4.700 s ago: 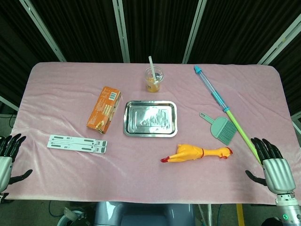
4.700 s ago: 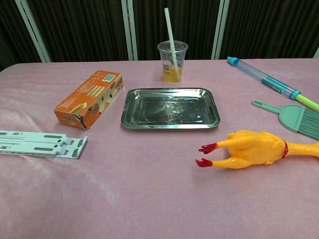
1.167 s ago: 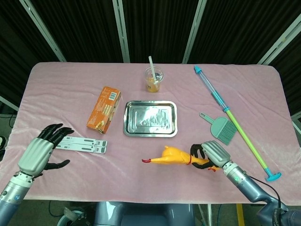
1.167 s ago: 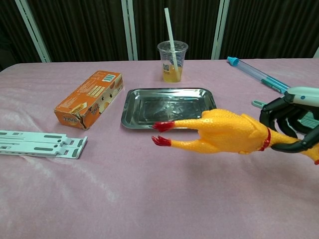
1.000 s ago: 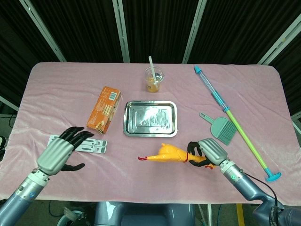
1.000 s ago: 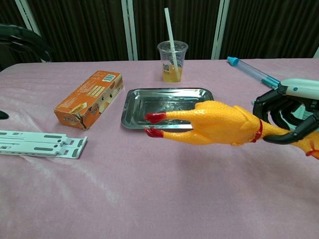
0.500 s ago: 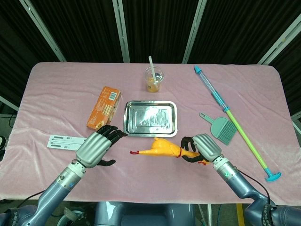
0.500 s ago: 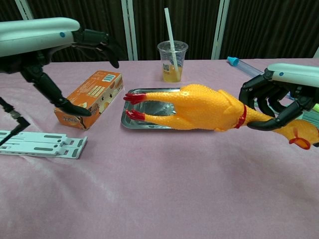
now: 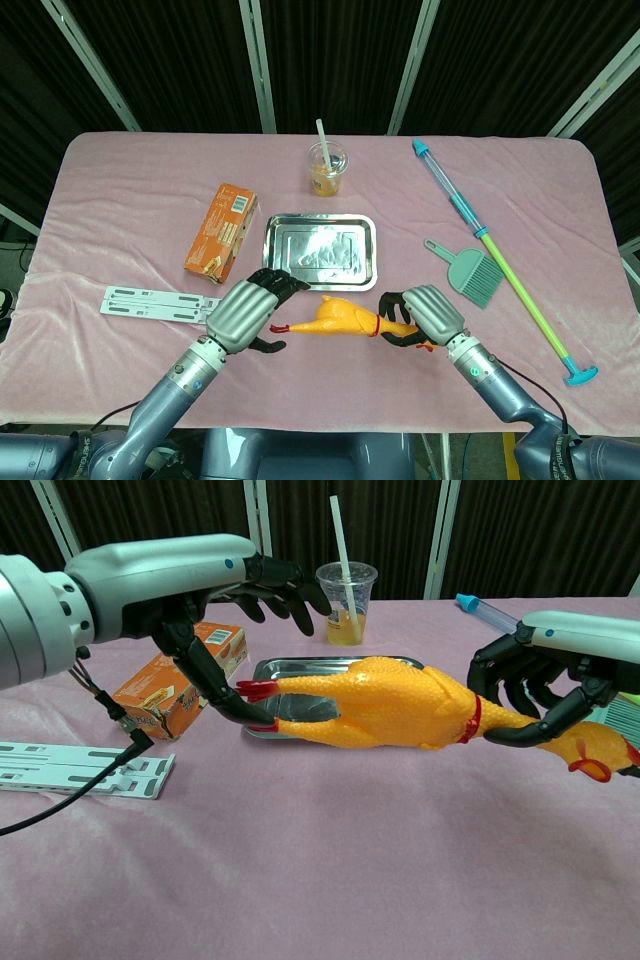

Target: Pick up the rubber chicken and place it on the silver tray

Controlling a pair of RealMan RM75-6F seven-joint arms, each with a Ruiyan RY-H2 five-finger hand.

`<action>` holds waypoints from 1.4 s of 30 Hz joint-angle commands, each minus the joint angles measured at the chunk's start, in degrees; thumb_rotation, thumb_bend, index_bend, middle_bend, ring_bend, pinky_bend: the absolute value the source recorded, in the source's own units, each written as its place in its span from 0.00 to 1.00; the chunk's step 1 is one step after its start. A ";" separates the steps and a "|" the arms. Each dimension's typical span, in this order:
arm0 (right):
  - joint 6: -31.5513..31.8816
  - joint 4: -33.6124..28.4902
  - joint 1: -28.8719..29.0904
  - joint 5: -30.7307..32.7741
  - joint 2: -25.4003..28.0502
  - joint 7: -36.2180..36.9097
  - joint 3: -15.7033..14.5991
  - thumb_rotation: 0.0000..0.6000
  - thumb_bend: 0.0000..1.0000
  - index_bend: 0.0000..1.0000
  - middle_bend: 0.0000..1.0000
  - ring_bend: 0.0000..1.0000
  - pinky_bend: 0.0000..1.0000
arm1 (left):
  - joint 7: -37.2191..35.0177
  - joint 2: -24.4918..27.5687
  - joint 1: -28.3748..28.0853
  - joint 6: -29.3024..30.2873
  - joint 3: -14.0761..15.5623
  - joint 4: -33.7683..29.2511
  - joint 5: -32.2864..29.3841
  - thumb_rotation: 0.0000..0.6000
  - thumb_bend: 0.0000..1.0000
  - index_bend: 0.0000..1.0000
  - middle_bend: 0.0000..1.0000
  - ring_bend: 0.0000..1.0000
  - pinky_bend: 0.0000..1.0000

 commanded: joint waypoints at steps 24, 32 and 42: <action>1.70 -3.20 -0.35 -2.13 0.38 0.53 -0.81 1.00 0.49 0.83 0.67 0.68 0.82 | 0.73 -10.18 -9.16 3.13 -1.85 4.66 -8.90 1.00 0.13 0.27 0.32 0.24 0.25; 1.78 -2.96 -0.36 -2.15 0.46 0.88 -0.89 1.00 0.49 0.83 0.67 0.68 0.82 | -0.71 -12.37 -9.25 5.87 -1.05 6.44 -7.63 1.00 0.31 0.44 0.50 0.40 0.38; 1.34 -2.07 -0.09 -1.68 -0.16 1.16 -0.81 1.00 0.49 0.83 0.67 0.68 0.82 | -2.57 -14.30 -8.85 8.25 -0.21 9.10 -4.36 1.00 0.50 0.67 0.74 0.61 0.53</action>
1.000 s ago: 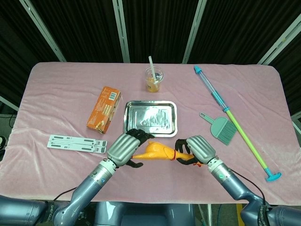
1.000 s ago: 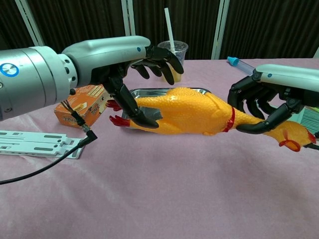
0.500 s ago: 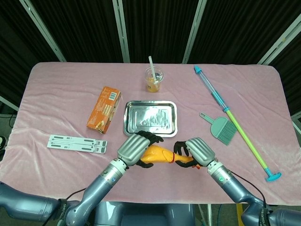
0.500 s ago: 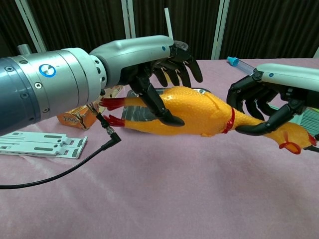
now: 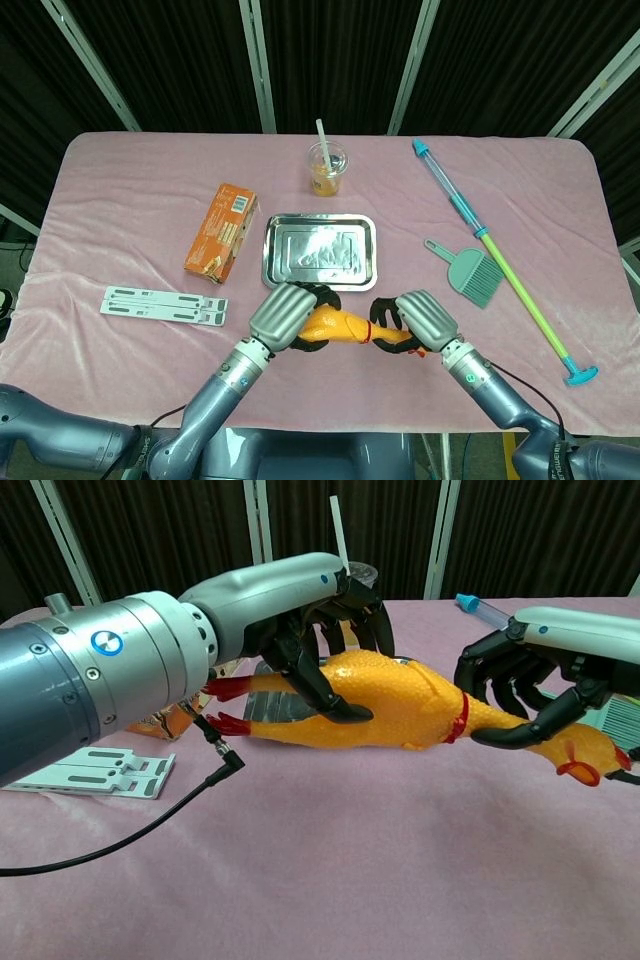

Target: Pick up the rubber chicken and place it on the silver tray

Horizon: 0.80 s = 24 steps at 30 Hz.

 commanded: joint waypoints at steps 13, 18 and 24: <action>-0.13 0.81 0.09 0.54 -0.40 0.24 0.13 1.00 0.49 0.83 0.67 0.68 0.82 | -2.43 -0.09 0.79 0.60 0.61 1.52 1.98 1.00 0.03 0.40 0.56 0.51 0.60; -0.34 1.20 0.20 0.68 -0.50 0.35 0.15 1.00 0.49 0.83 0.67 0.68 0.82 | -2.73 0.94 1.21 0.56 0.77 1.02 1.75 1.00 0.00 0.24 0.42 0.44 0.56; -0.54 1.61 0.34 0.67 -0.68 0.66 0.16 1.00 0.50 0.83 0.67 0.68 0.82 | -3.56 1.90 1.72 0.54 0.86 1.20 1.76 1.00 0.00 0.22 0.39 0.42 0.54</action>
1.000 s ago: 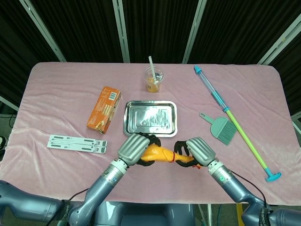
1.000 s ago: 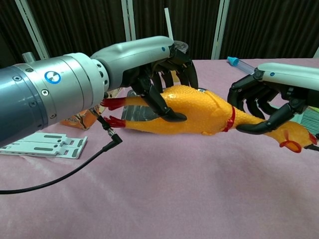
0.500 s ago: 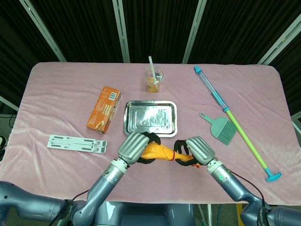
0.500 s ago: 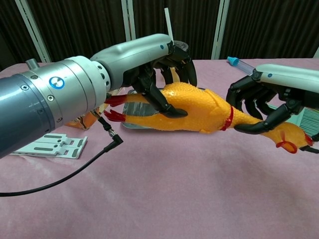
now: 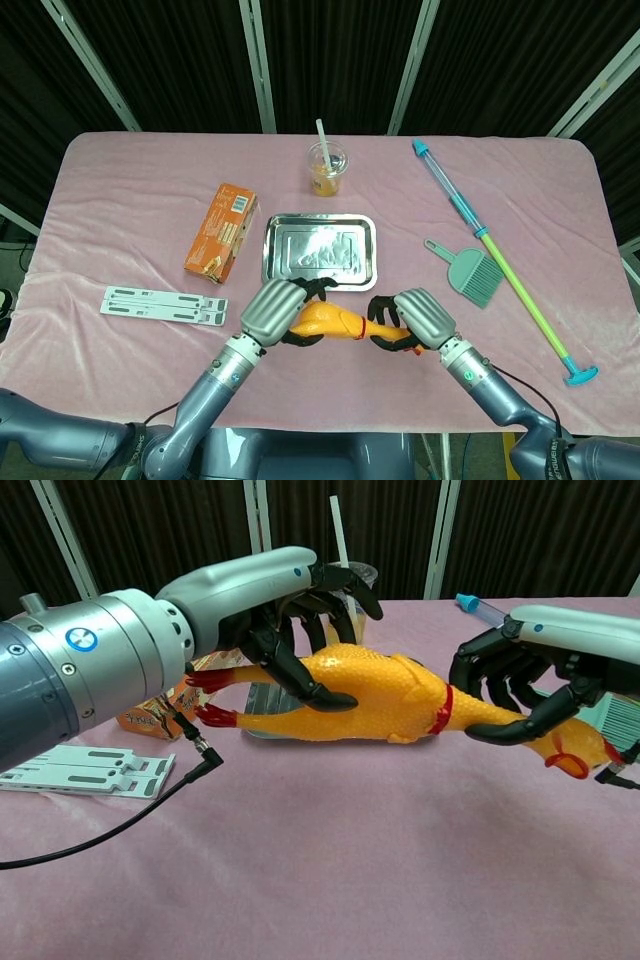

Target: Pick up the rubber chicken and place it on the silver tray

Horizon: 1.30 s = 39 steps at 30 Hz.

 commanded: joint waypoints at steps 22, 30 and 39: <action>-0.07 1.40 0.35 -0.61 -0.40 1.09 -0.15 1.00 0.50 0.83 0.67 0.68 0.82 | -2.08 3.14 0.42 -2.69 1.00 -1.83 -0.66 1.00 0.00 0.19 0.34 0.39 0.51; 0.21 0.91 0.32 -1.08 0.15 2.14 -0.20 1.00 0.50 0.83 0.67 0.68 0.82 | -0.93 2.89 0.20 -2.00 1.12 -1.42 -1.25 1.00 0.00 0.19 0.34 0.38 0.51; -0.10 -0.56 0.59 -1.76 1.80 6.95 -0.09 1.00 0.50 0.83 0.67 0.68 0.82 | 0.70 3.41 0.18 -1.71 2.03 -1.14 -1.90 1.00 0.00 0.16 0.31 0.34 0.46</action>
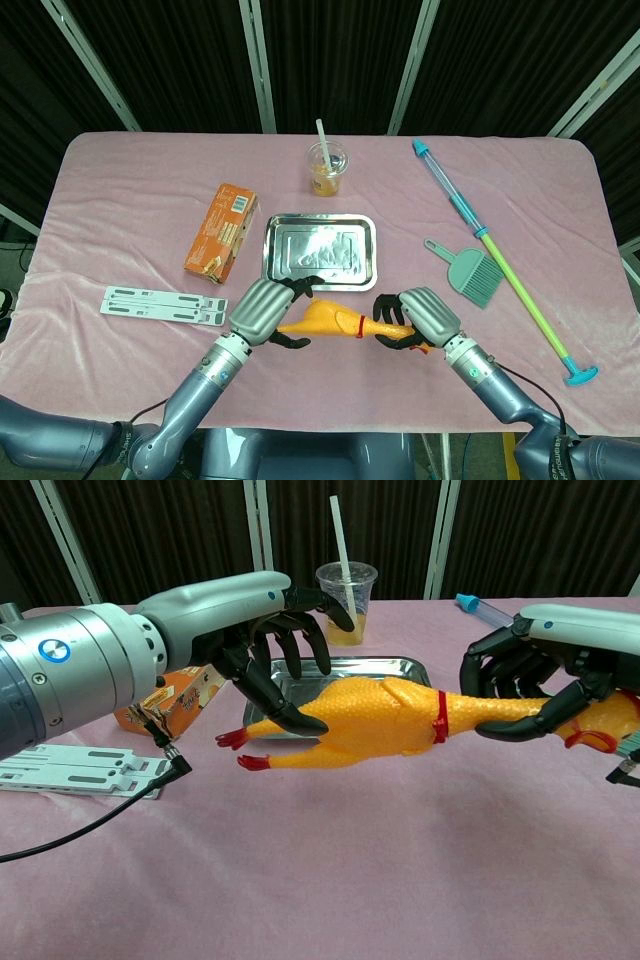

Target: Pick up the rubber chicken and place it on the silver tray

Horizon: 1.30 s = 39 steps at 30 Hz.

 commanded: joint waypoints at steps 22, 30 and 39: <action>0.68 -3.03 0.53 -3.26 1.96 5.16 -0.91 1.00 0.51 0.84 0.67 0.68 0.83 | 1.06 -3.36 -1.70 0.13 -0.94 0.37 -1.90 1.00 0.41 0.56 0.66 0.59 0.62; 0.56 -2.89 0.78 -3.68 1.79 5.91 -1.25 1.00 0.51 0.84 0.67 0.68 0.83 | -0.76 -4.15 -1.51 0.45 -1.06 1.43 0.32 1.00 0.60 0.77 0.87 0.76 0.75; 0.87 -2.59 0.80 -4.17 1.59 6.59 -1.66 1.00 0.51 0.84 0.68 0.69 0.83 | -1.22 -5.17 -1.28 1.29 -0.96 2.48 2.12 1.00 0.68 0.89 0.99 0.87 0.82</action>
